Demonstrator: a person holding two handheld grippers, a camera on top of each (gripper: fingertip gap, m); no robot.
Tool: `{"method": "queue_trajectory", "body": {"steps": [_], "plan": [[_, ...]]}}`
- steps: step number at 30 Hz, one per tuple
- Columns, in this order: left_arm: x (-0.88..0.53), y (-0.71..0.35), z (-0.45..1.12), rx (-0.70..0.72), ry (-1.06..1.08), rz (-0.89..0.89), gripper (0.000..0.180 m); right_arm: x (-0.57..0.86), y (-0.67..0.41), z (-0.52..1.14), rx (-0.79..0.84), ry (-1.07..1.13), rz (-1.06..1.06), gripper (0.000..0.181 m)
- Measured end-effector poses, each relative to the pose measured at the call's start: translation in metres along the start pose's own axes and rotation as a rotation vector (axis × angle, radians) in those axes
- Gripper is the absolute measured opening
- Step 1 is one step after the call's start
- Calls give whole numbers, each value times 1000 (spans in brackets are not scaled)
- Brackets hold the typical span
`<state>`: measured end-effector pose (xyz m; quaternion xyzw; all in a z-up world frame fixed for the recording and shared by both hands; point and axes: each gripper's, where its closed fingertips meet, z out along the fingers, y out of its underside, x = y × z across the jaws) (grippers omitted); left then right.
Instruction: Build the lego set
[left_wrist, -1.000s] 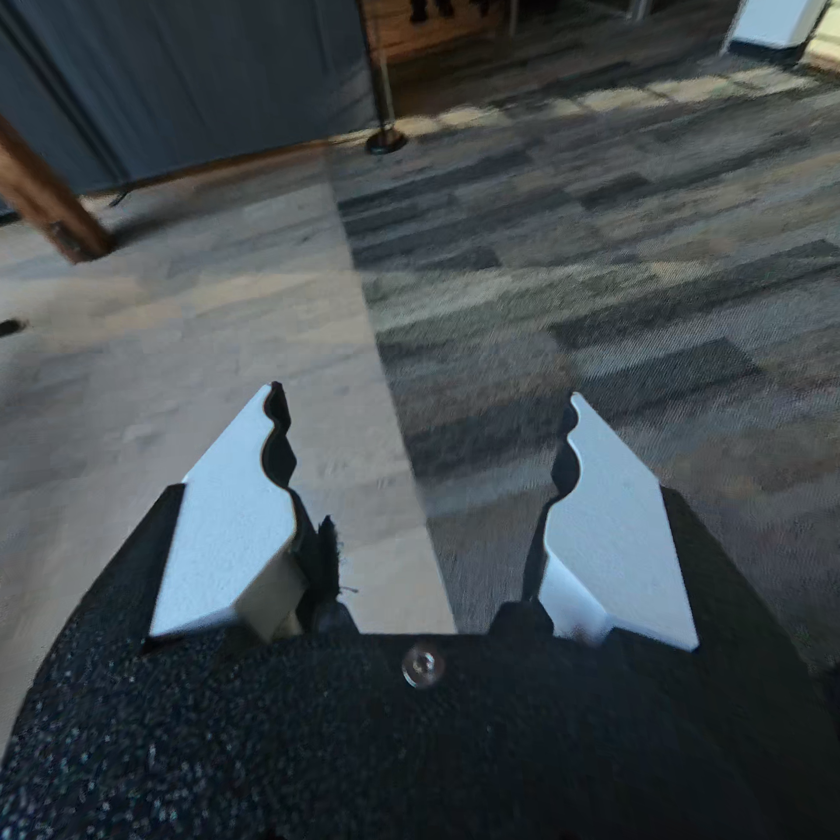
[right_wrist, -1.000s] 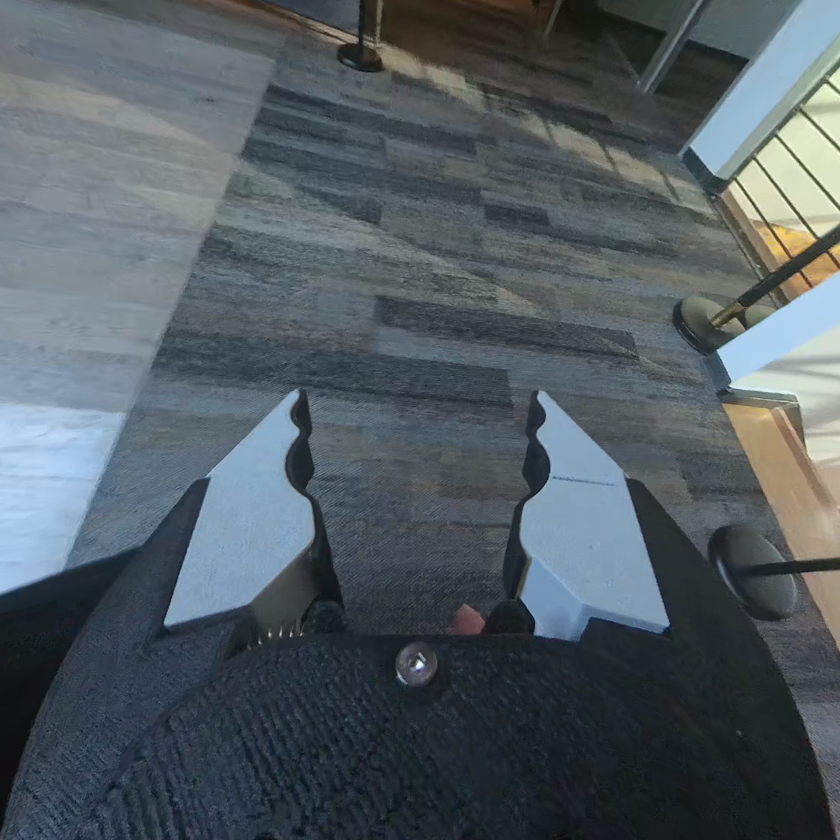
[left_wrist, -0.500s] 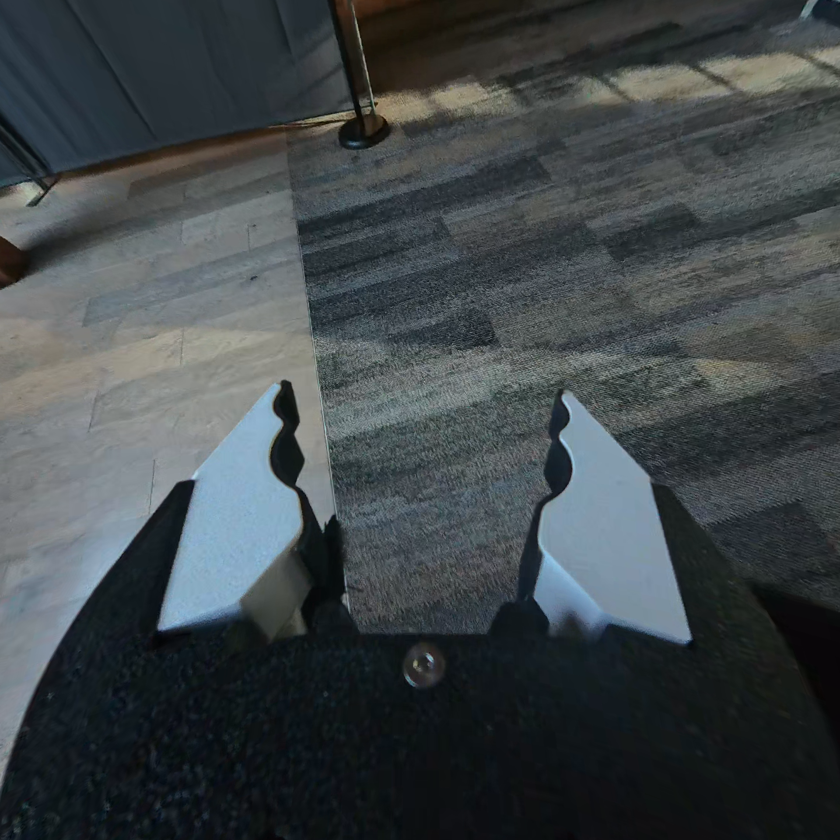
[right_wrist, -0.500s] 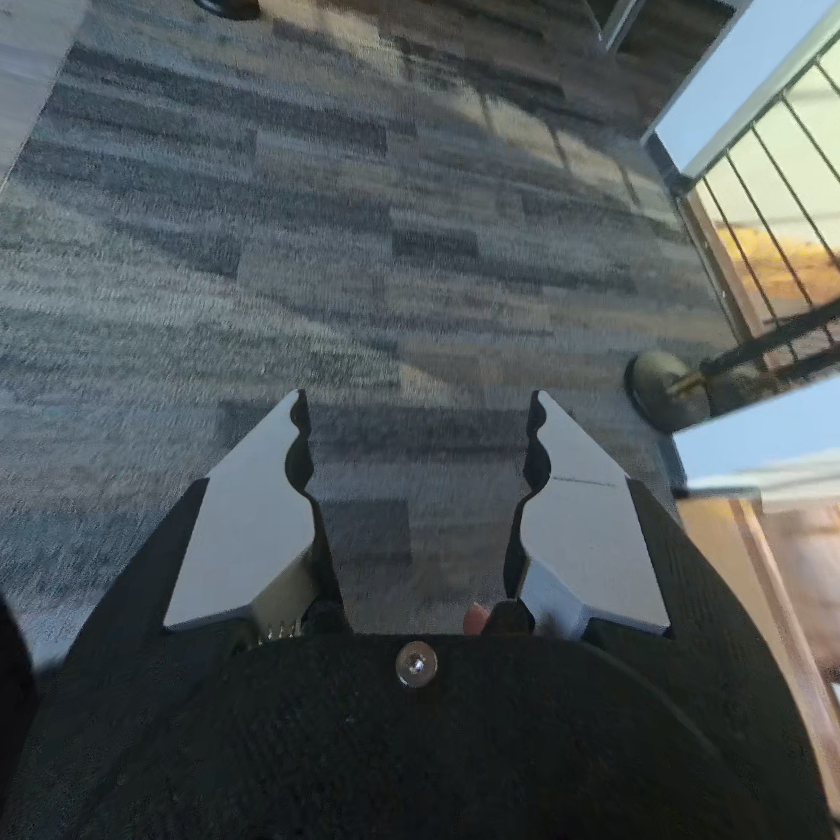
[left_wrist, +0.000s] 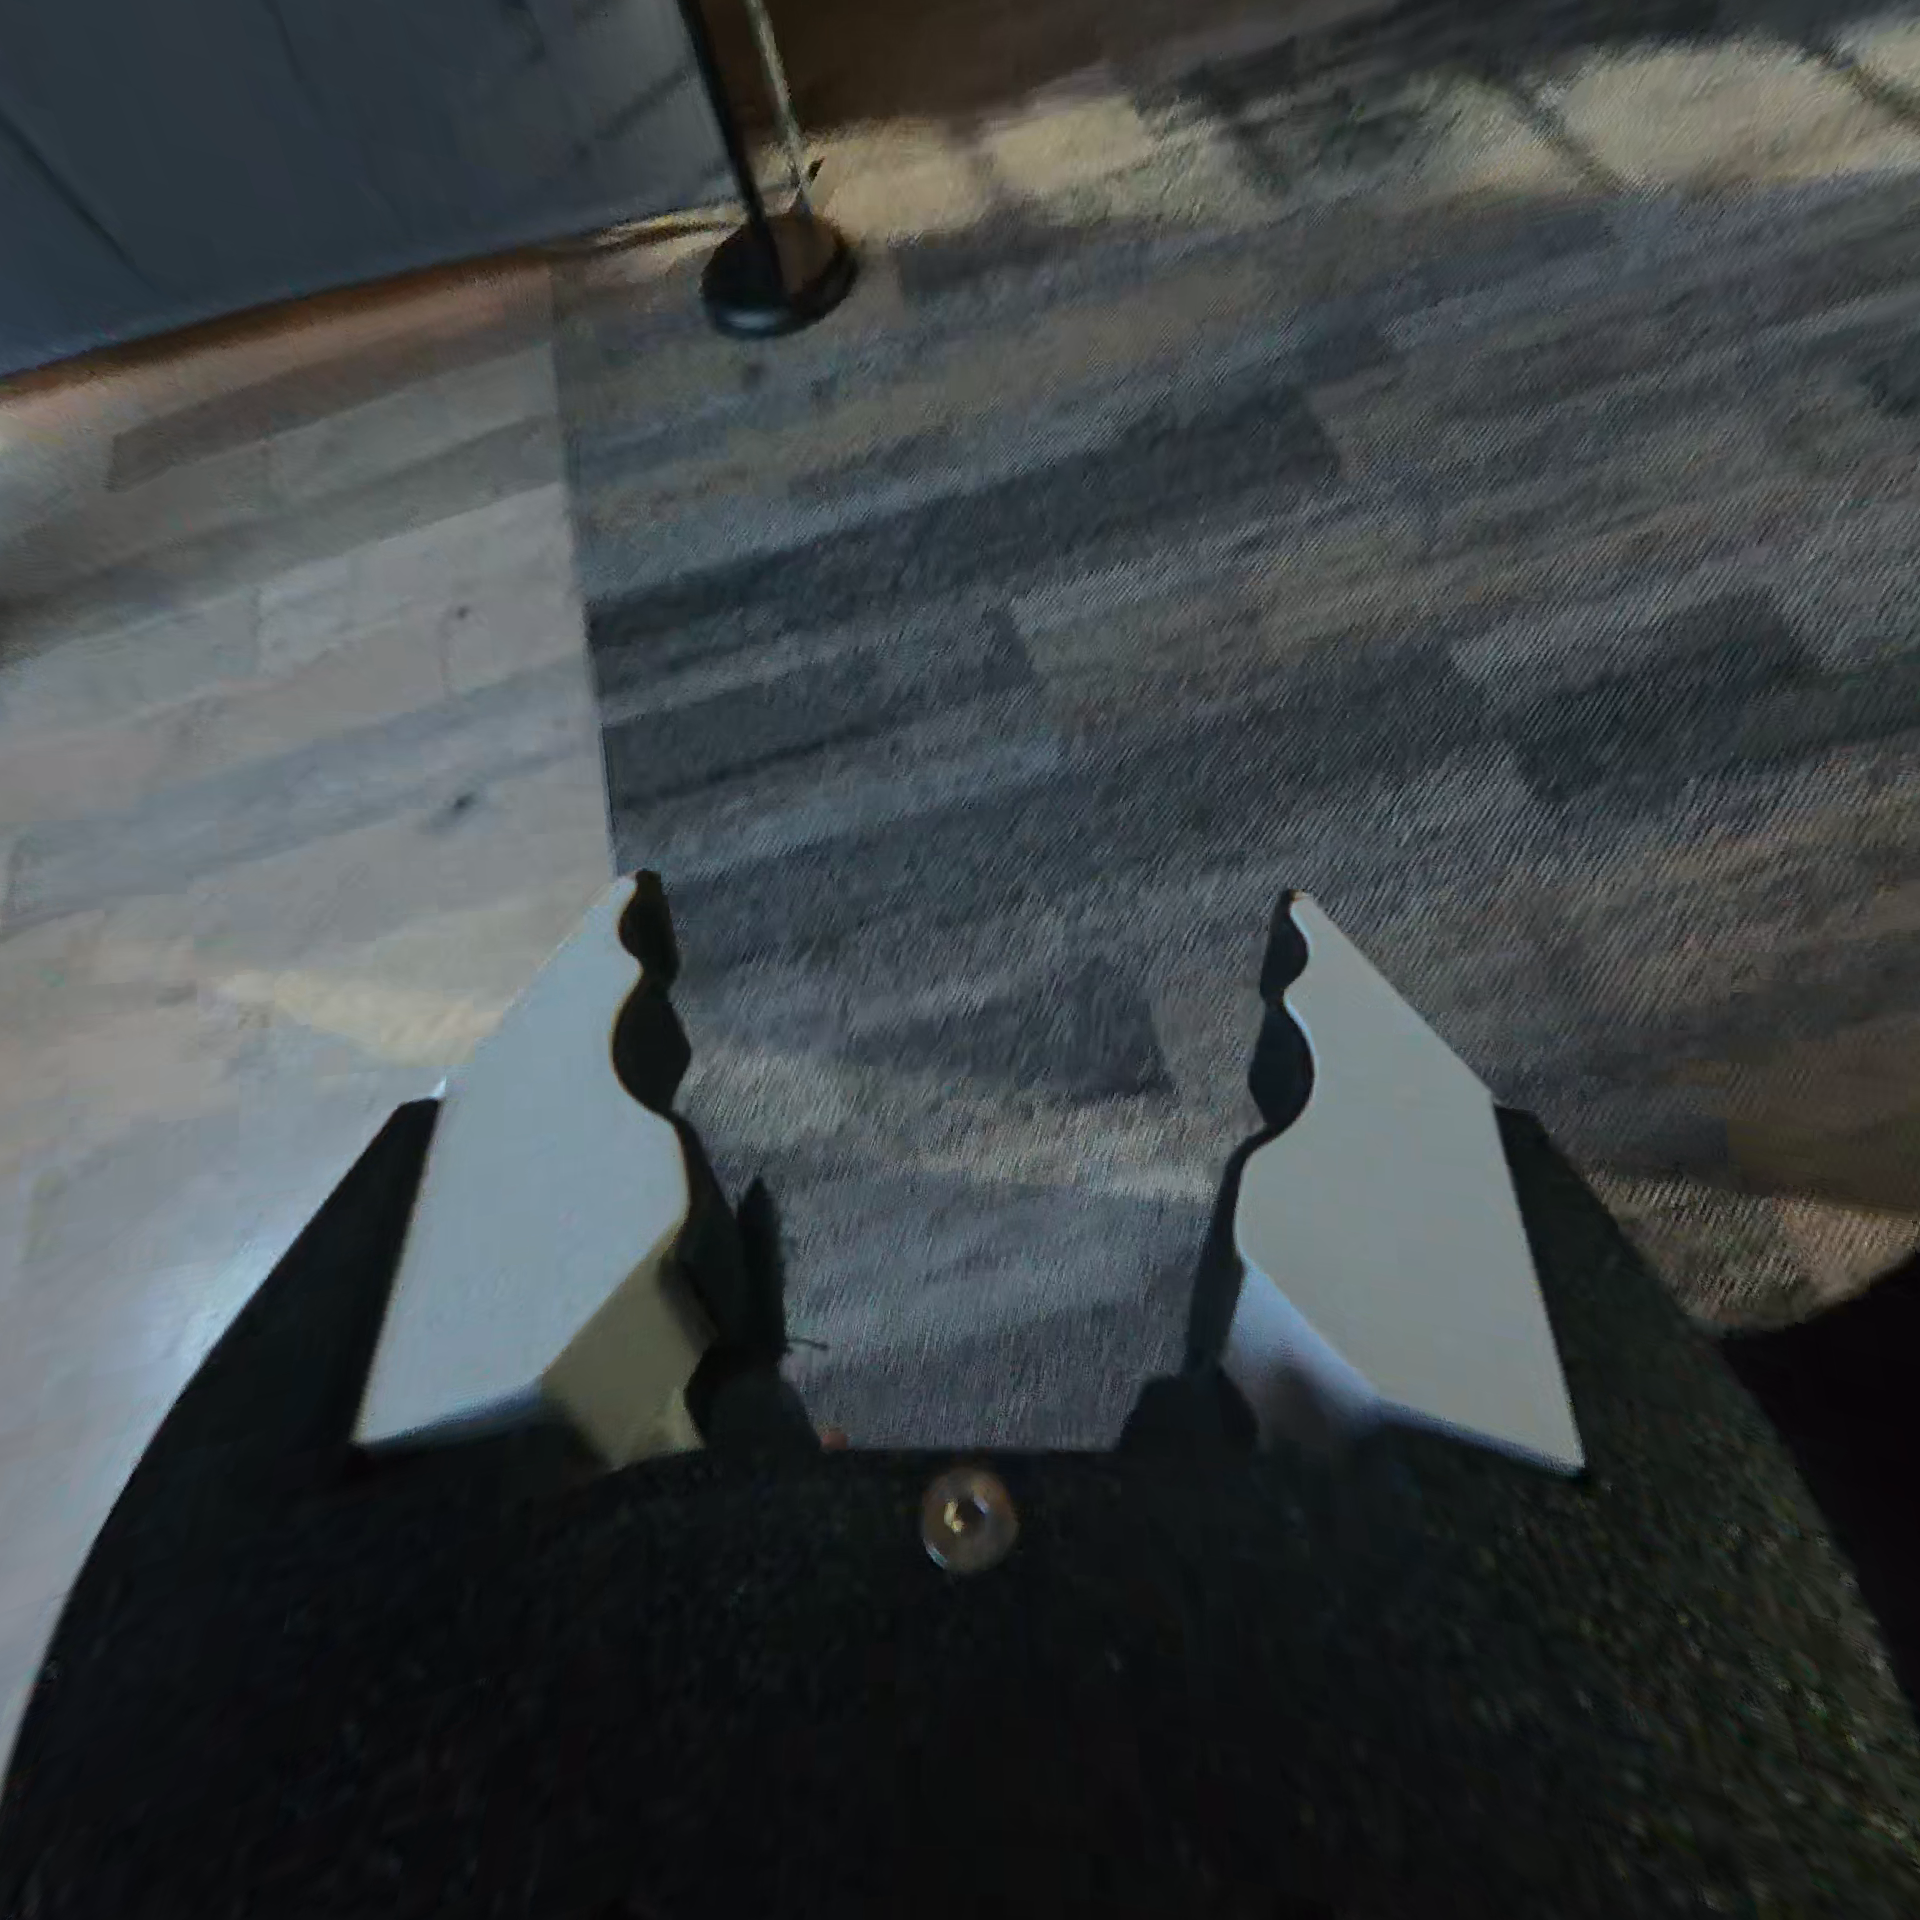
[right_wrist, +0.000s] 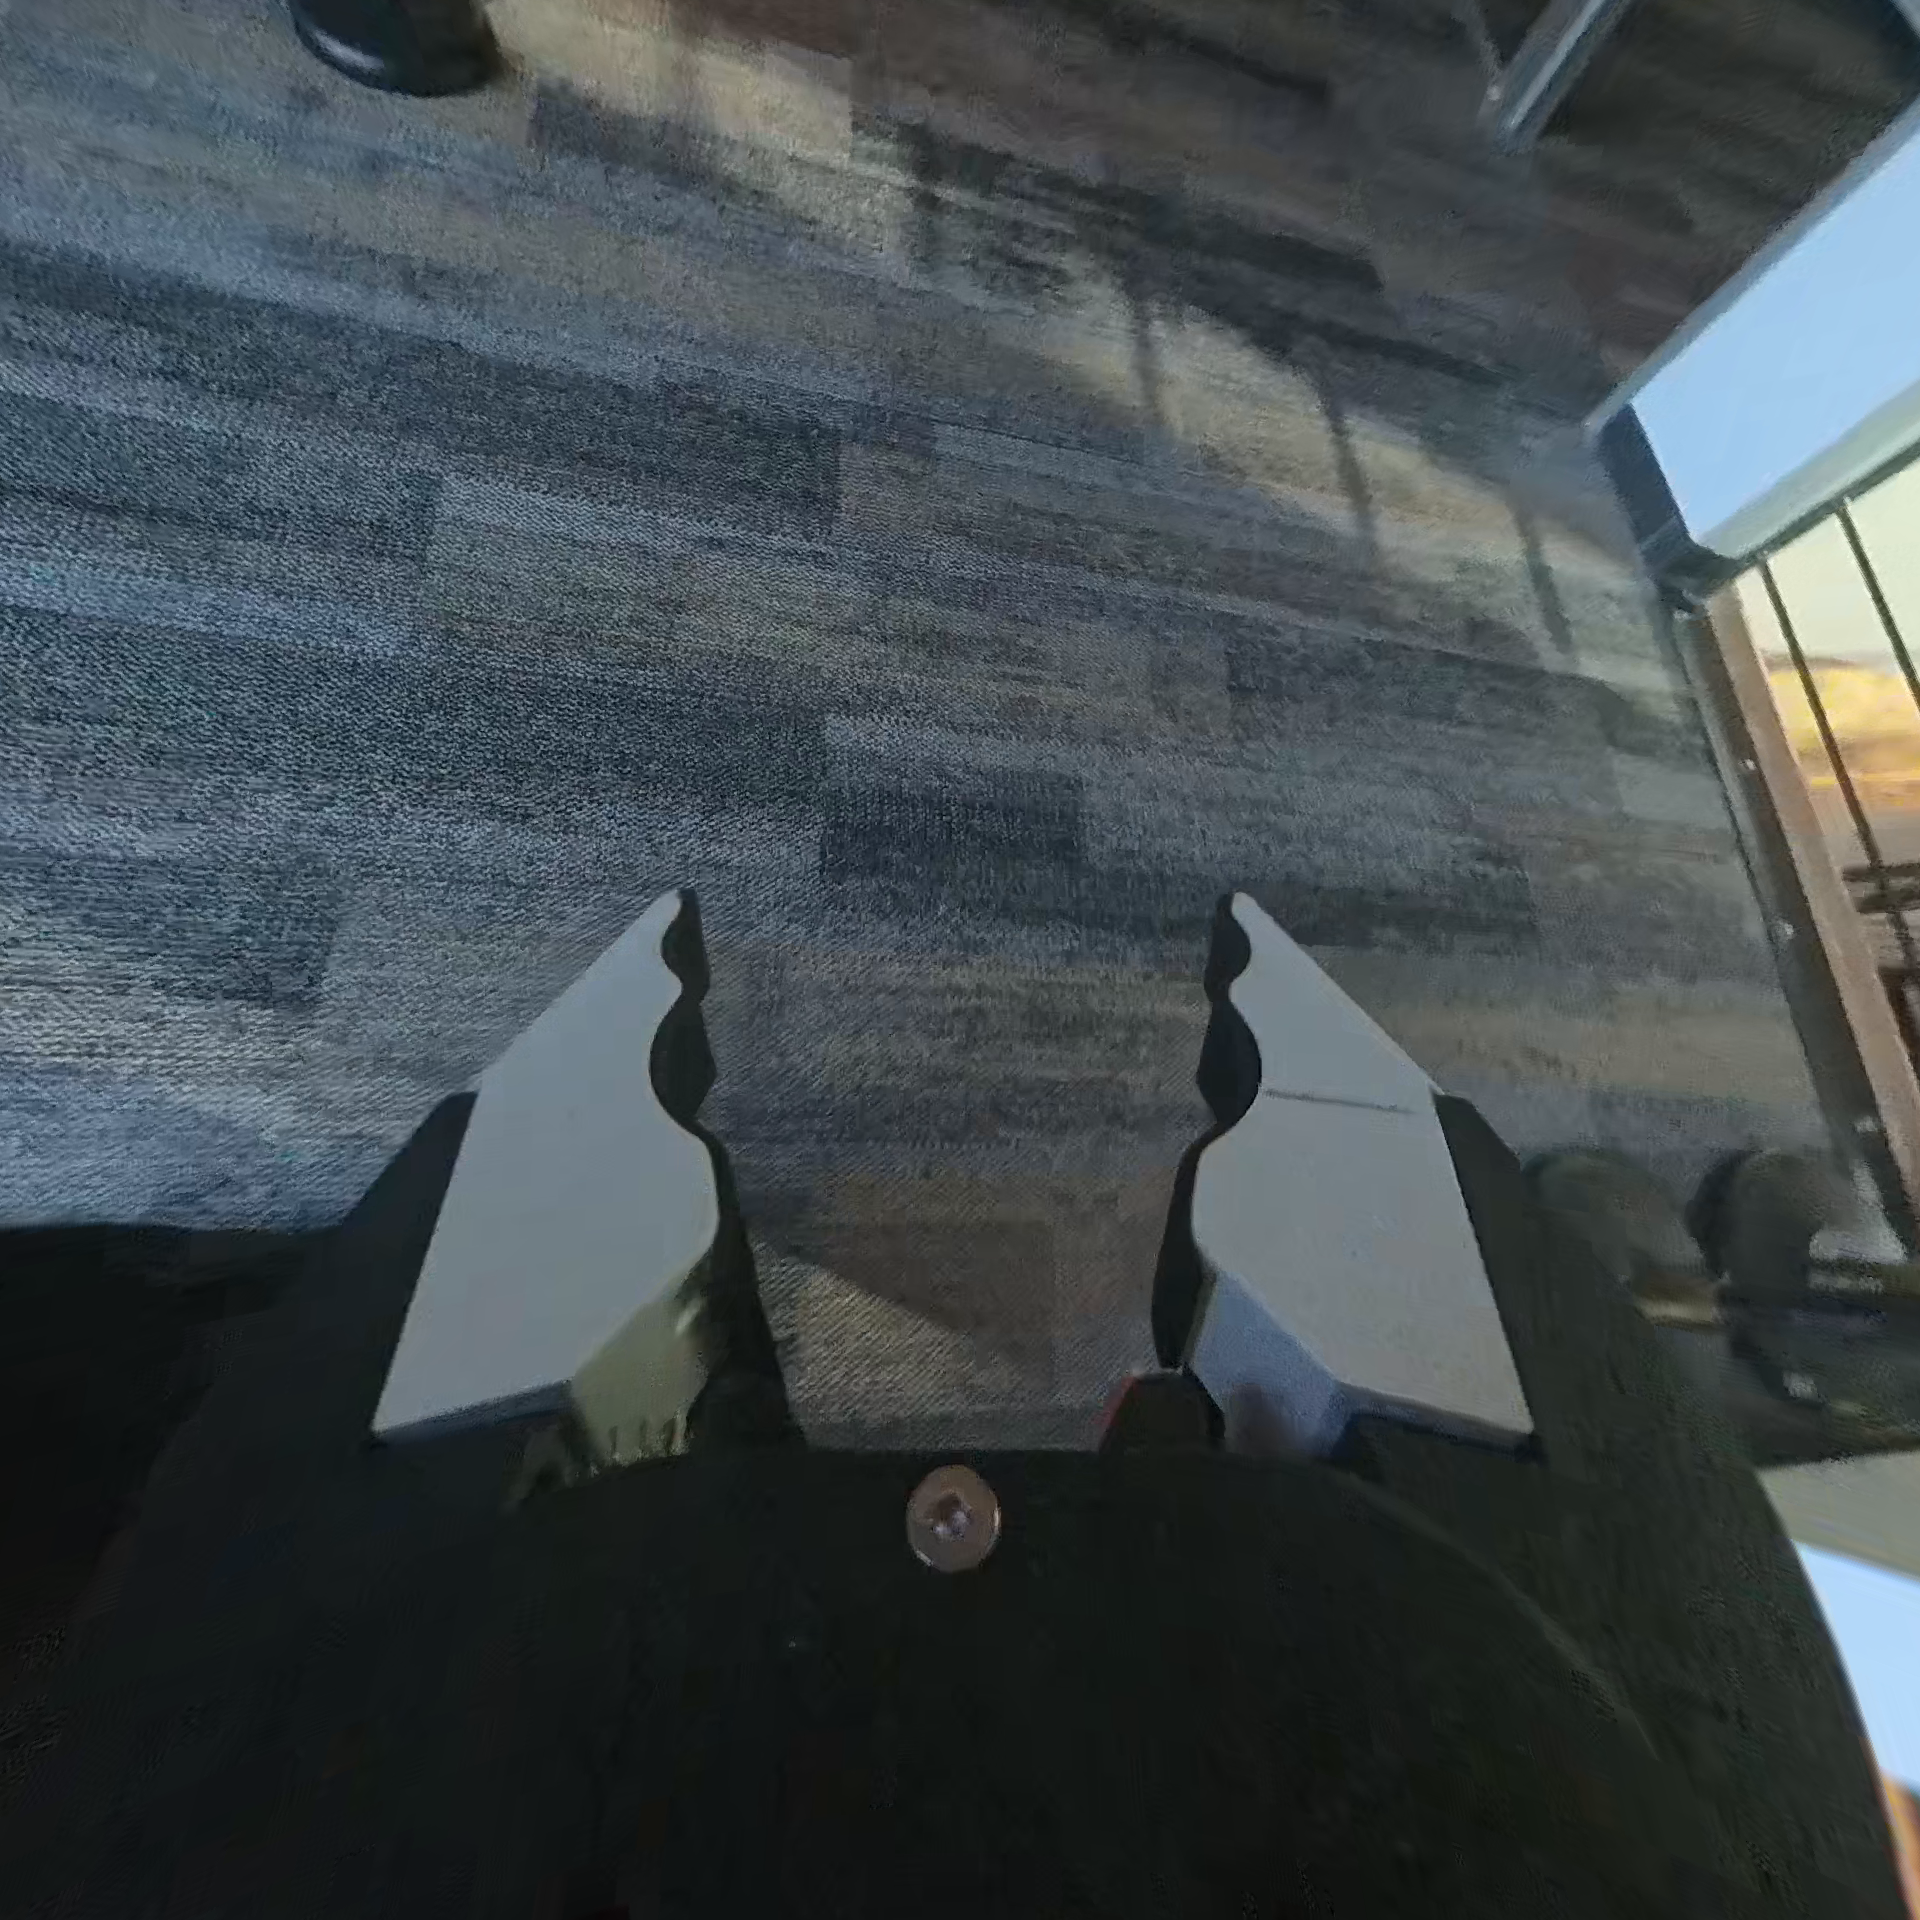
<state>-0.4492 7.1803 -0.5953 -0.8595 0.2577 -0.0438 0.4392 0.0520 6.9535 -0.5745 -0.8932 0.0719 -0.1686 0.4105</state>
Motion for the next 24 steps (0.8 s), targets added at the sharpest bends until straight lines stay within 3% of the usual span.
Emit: {"method": "queue_trajectory", "body": {"steps": [5,11,14,24], "plan": [[40,-173,183,117,78,56,111,77,-70,133,-35,52,5,95],[58,-322,388,145,14,-53,112,154,-169,336,-64,47,-29,95],[62,-387,453,117,-23,-154,112,185,-258,431,-66,13,-32,95],[-4,-562,698,138,-157,-206,121,209,-546,791,45,-105,-144,96]]}}
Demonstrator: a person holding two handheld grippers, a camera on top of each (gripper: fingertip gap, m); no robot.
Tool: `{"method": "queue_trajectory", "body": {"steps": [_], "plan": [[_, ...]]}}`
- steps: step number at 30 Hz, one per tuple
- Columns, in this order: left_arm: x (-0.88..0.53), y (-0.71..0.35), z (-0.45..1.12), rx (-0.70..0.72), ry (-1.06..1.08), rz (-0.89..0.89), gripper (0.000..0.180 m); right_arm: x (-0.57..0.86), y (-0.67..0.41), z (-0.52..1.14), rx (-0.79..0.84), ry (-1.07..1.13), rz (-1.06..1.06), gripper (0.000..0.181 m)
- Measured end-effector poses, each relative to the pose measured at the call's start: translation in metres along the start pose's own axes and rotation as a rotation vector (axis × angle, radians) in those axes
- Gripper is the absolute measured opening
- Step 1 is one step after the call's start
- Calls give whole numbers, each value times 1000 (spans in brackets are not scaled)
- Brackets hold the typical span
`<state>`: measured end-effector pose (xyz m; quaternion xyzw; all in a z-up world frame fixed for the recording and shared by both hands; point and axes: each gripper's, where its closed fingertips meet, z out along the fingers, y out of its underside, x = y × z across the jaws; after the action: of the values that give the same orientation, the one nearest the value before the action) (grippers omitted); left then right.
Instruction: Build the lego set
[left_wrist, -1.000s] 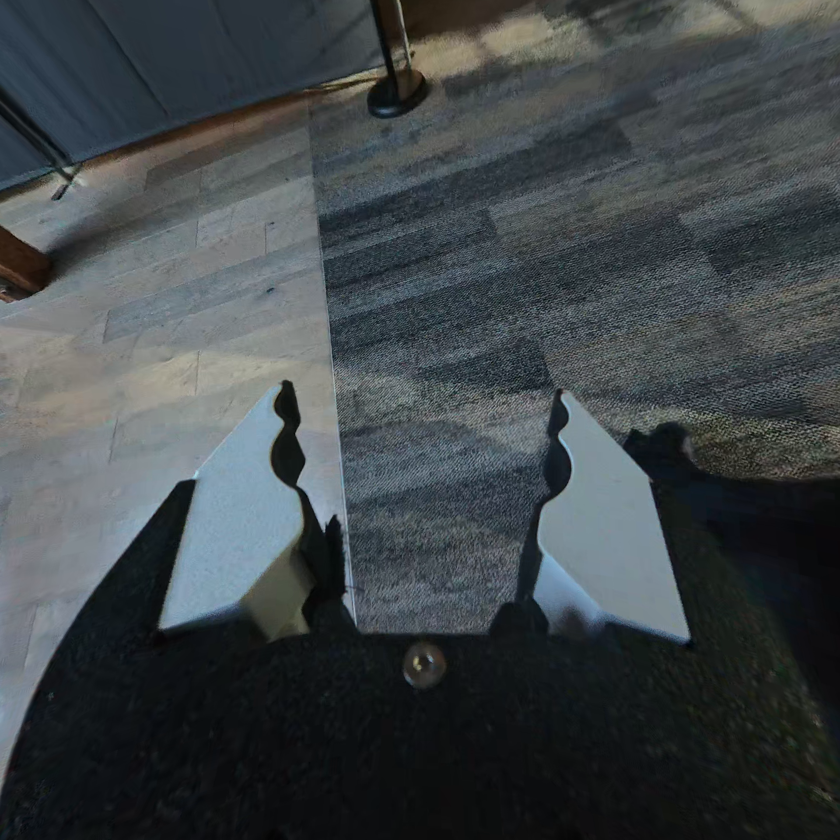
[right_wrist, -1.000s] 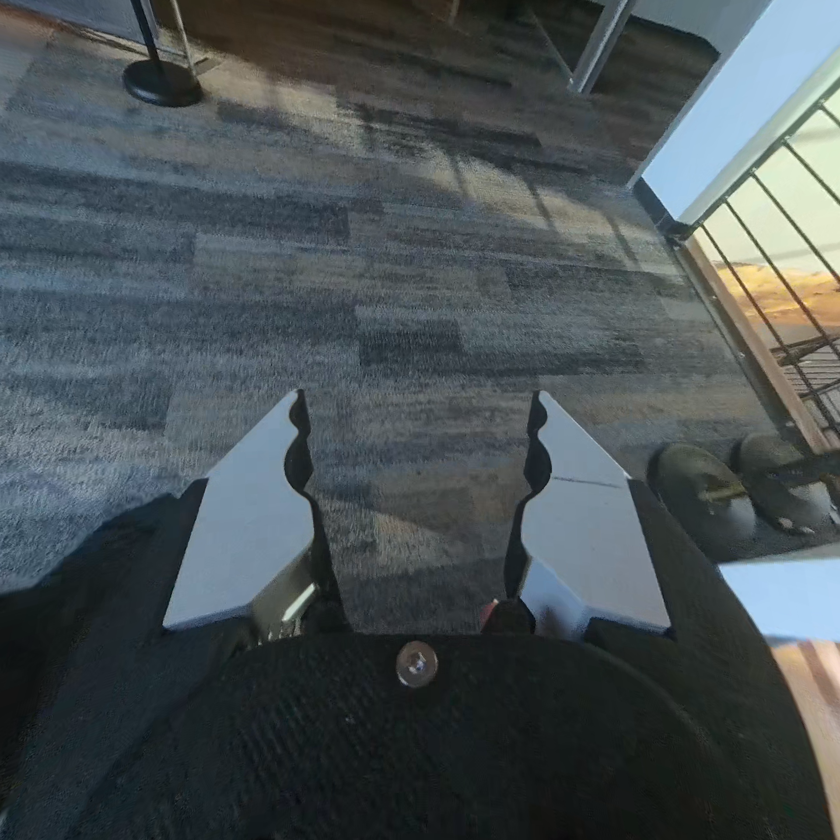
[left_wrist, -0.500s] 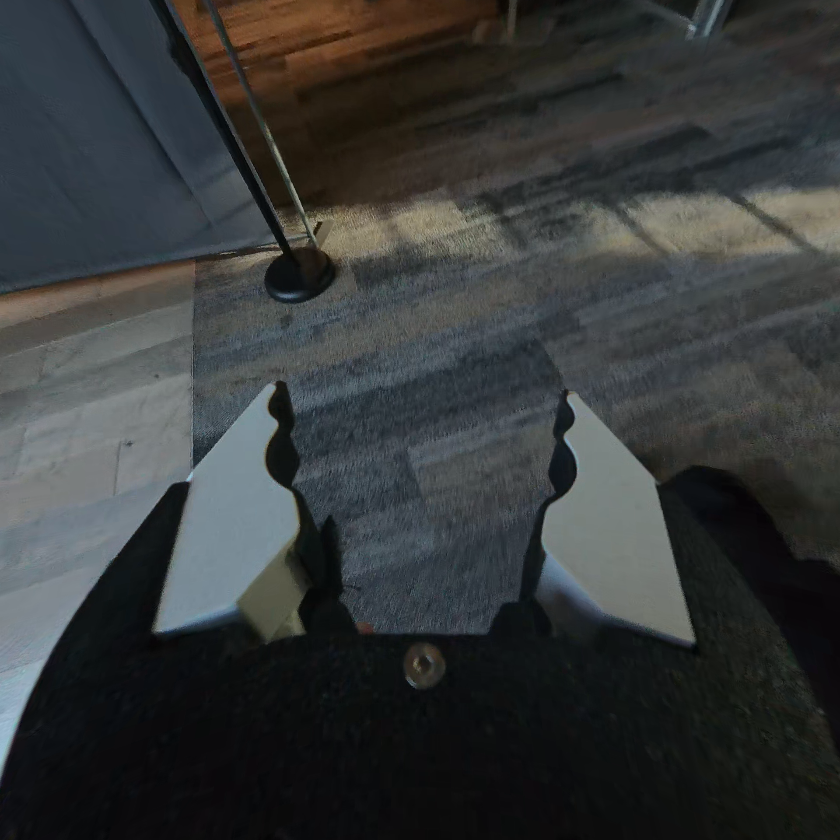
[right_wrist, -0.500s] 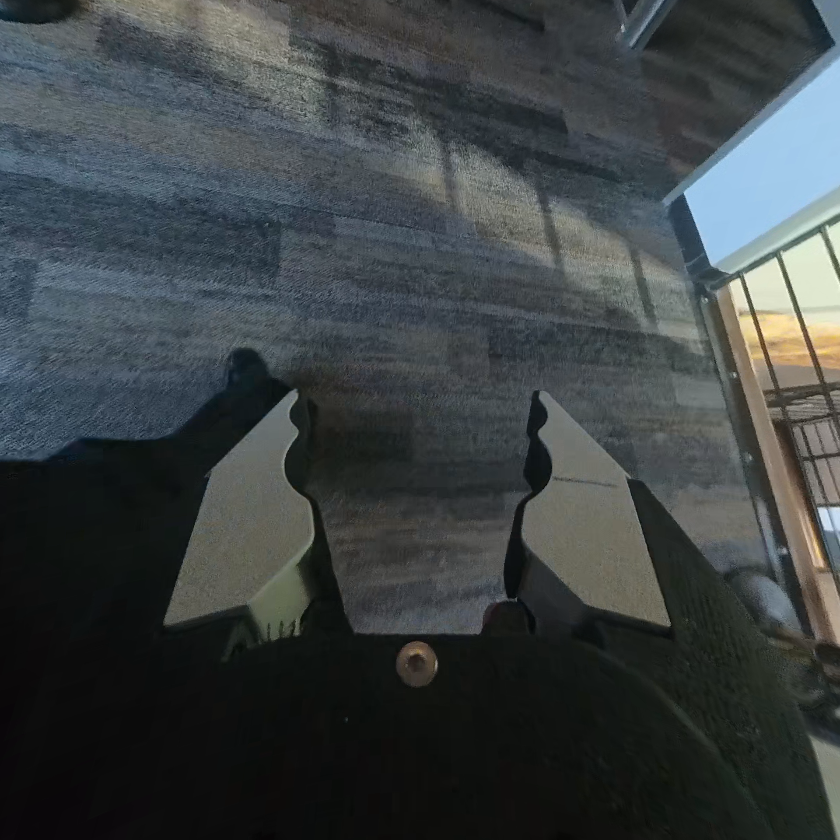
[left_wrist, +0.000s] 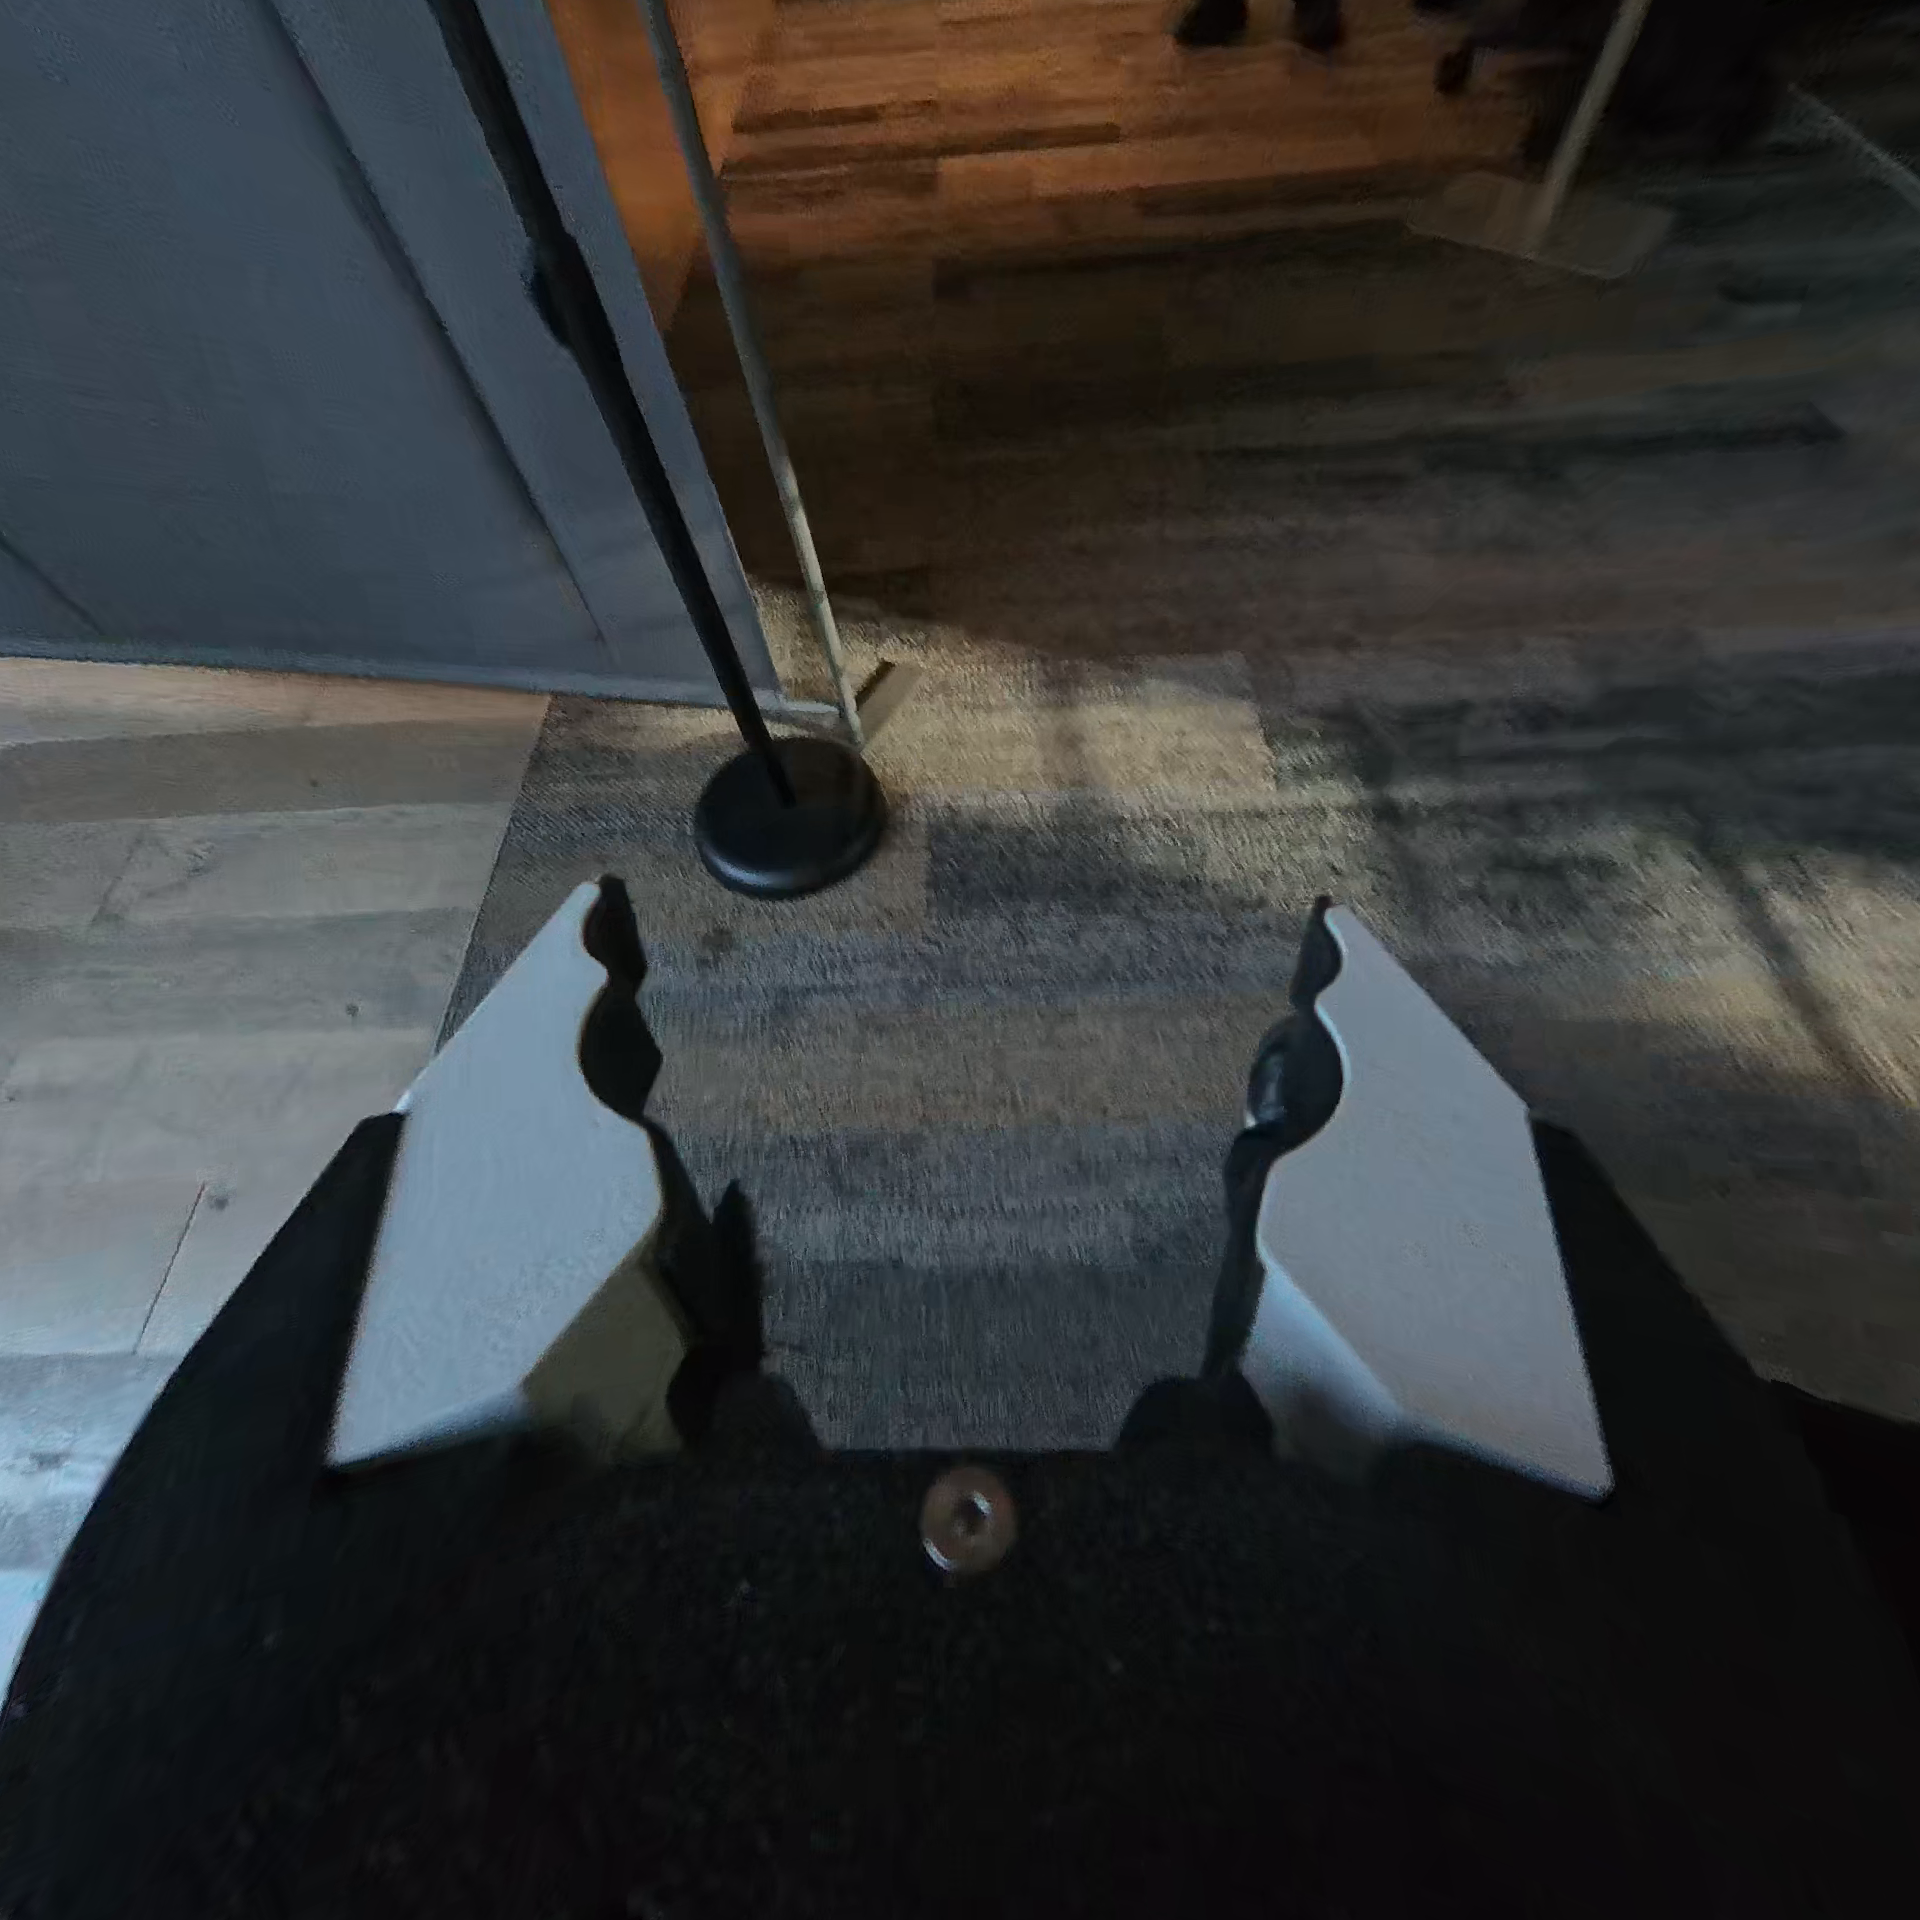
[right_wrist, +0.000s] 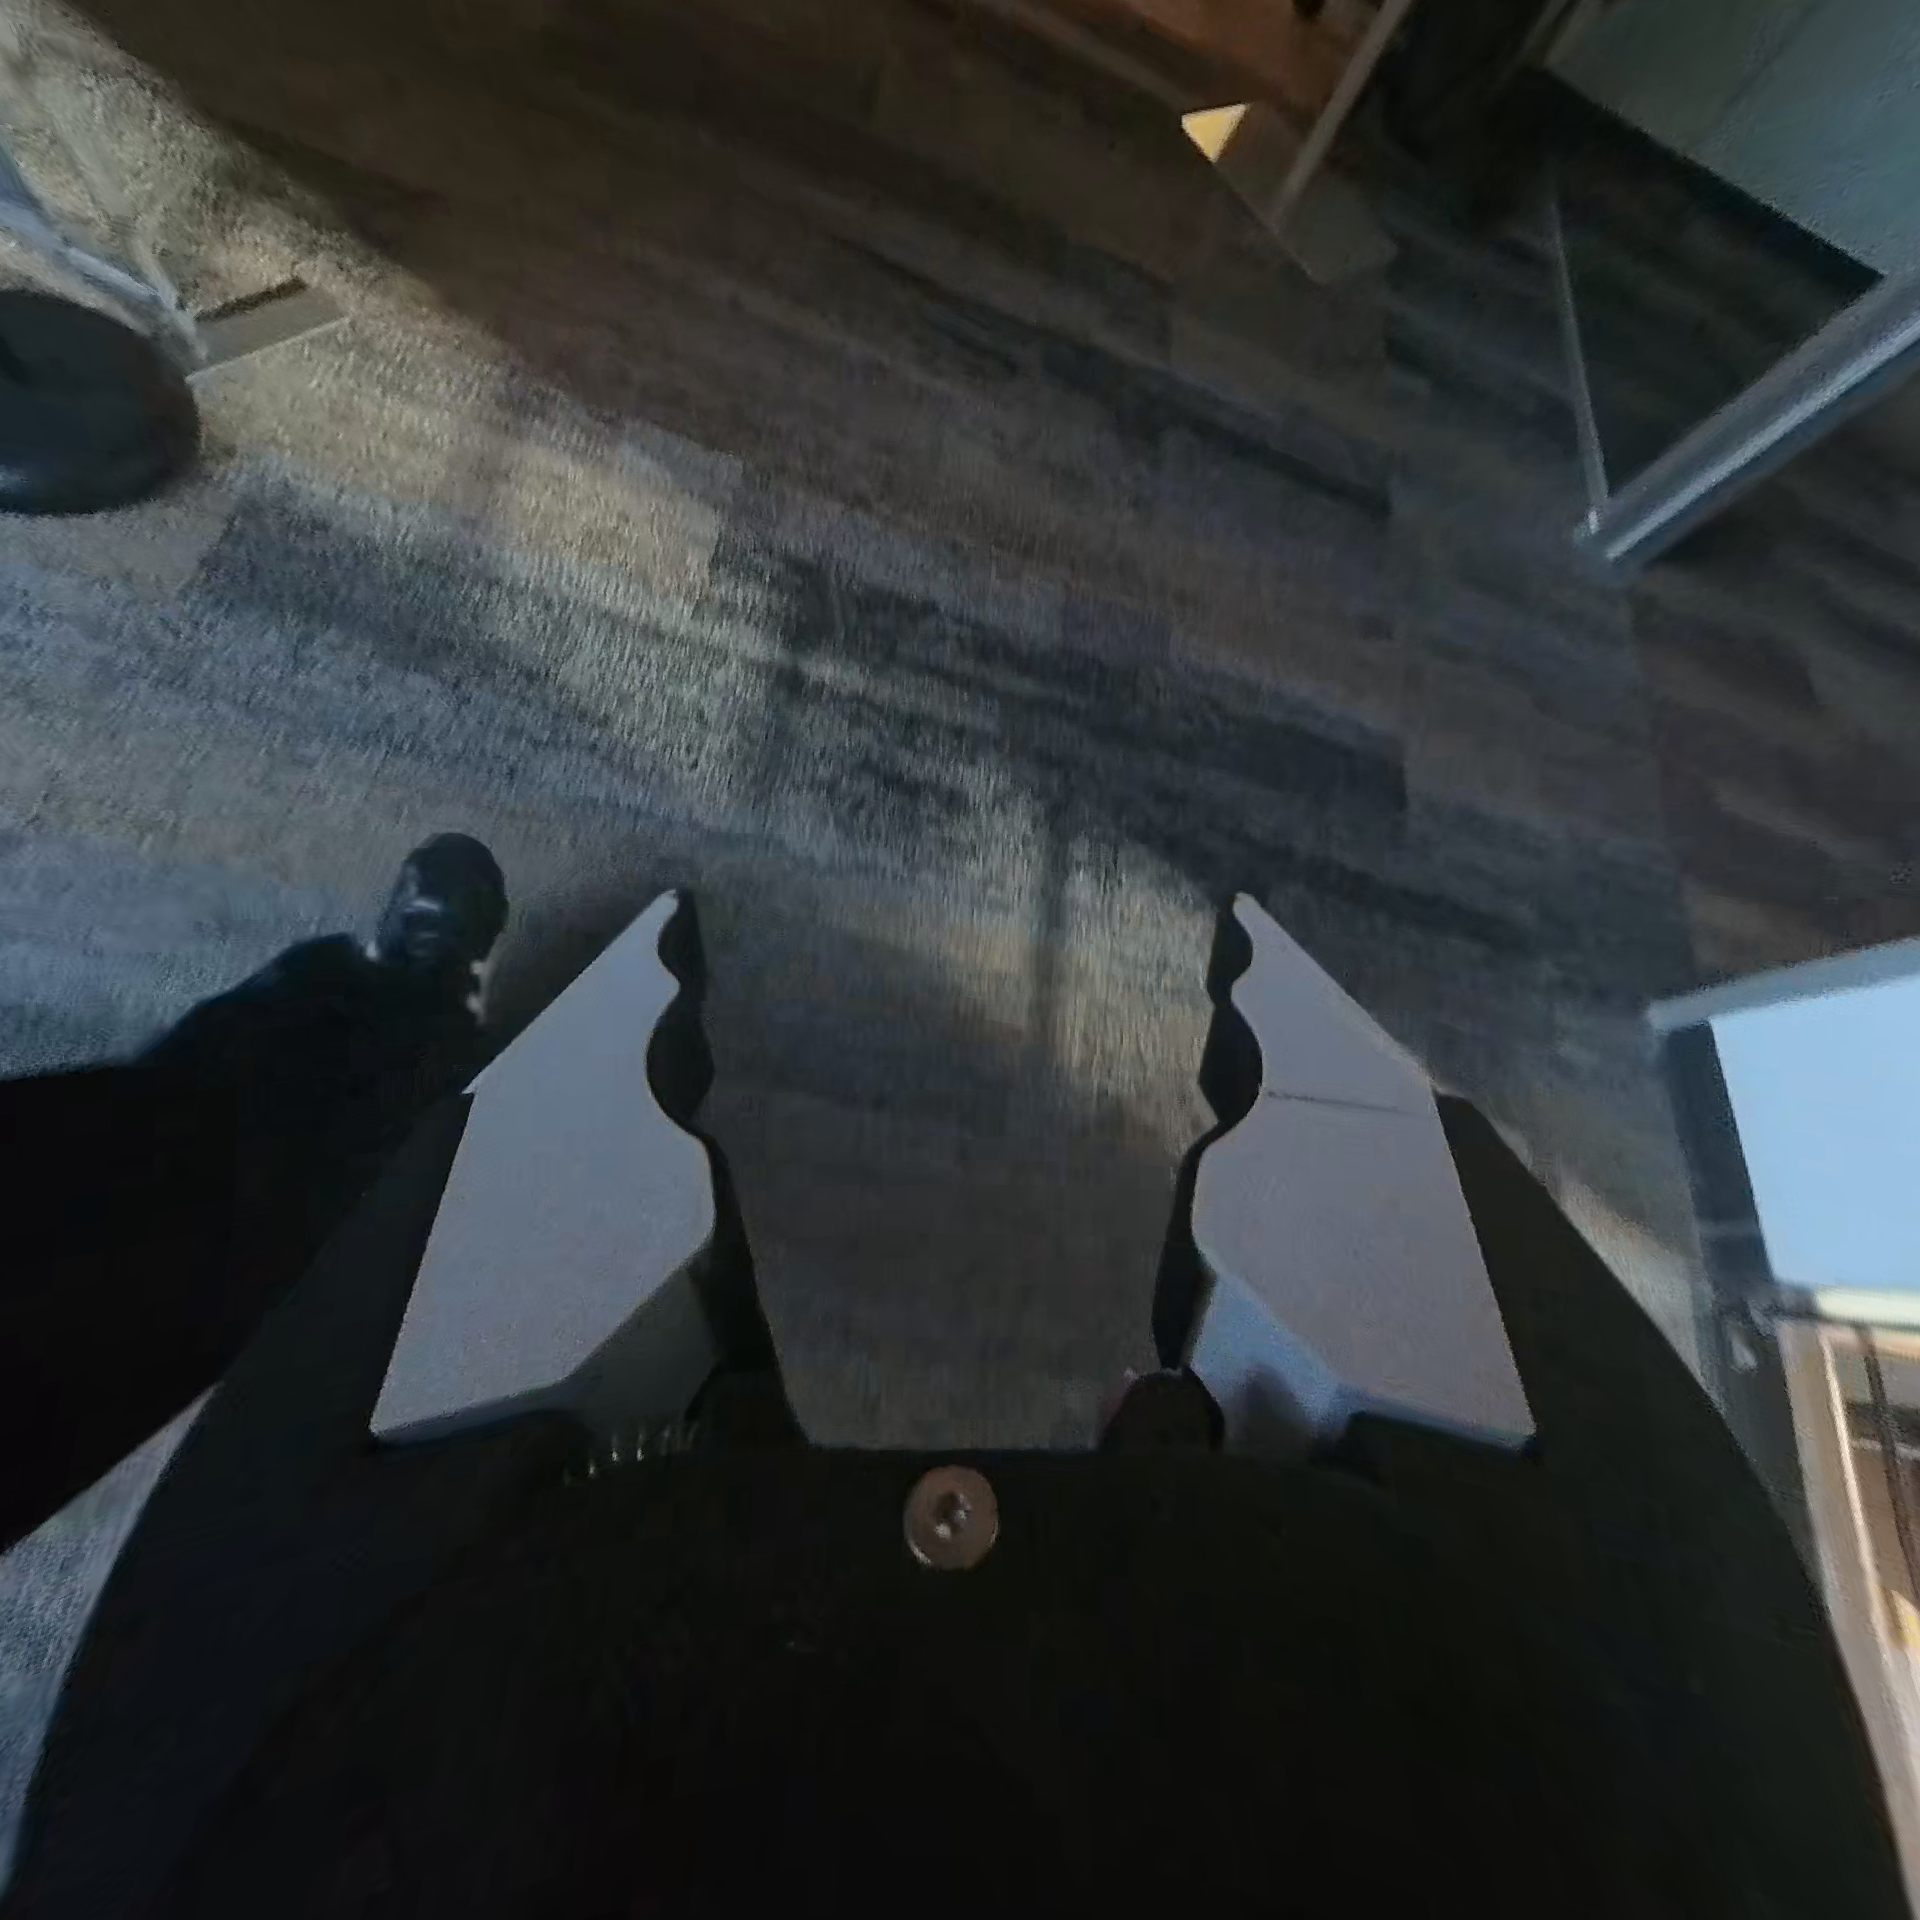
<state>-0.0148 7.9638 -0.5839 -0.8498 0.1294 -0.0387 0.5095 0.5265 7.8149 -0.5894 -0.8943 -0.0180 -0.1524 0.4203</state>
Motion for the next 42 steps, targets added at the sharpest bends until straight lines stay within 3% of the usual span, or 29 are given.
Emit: {"method": "queue_trajectory", "body": {"steps": [5,11,15,23,32,39,42], "plan": [[-5,-77,157,-64,-15,-10,124,17,-114,155,-5,-34,9,96],[18,-214,339,-37,58,19,124,43,-265,310,60,-79,-60,91],[20,-287,471,-6,74,6,125,77,-324,426,32,-8,29,89],[-21,-403,686,19,-80,-122,126,95,-527,698,46,-97,23,90],[-156,-454,808,-51,-330,-200,127,-60,-835,962,198,-395,-252,91],[-304,-444,906,-148,-517,-340,122,-246,-1011,1116,245,-497,-249,91],[-382,-496,960,-91,-572,-381,121,-319,-1074,1153,225,-556,-270,91]]}}
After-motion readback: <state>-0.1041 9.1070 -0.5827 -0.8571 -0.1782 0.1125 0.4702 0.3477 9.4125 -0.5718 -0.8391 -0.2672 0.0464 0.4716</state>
